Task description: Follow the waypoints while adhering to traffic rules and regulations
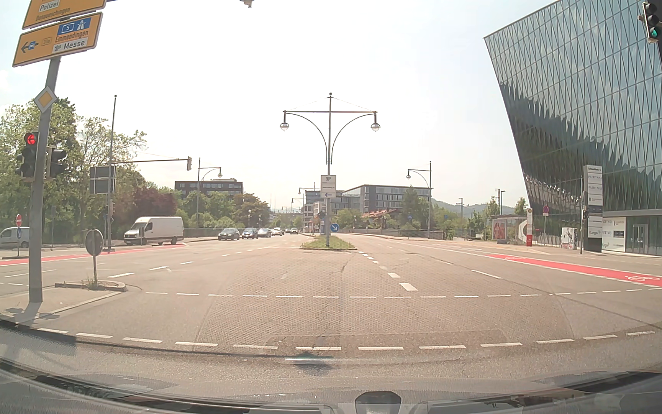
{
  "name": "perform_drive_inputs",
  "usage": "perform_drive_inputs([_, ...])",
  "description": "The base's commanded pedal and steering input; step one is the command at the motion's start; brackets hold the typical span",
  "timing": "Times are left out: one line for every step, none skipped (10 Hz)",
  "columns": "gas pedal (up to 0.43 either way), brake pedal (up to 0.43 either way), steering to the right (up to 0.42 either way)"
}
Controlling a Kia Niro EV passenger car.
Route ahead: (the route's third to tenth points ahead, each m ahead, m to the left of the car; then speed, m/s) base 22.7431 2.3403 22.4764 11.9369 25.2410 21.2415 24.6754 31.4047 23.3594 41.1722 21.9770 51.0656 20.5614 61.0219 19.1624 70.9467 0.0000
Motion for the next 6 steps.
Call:
perform_drive_inputs([0.0, 0.274, -0.006])
perform_drive_inputs([0.0, 0.28, -0.006])
perform_drive_inputs([0.0, 0.28, -0.006])
perform_drive_inputs([0.0, 0.28, -0.006])
perform_drive_inputs([0.0, 0.28, -0.006])
perform_drive_inputs([0.0, 0.274, -0.006])
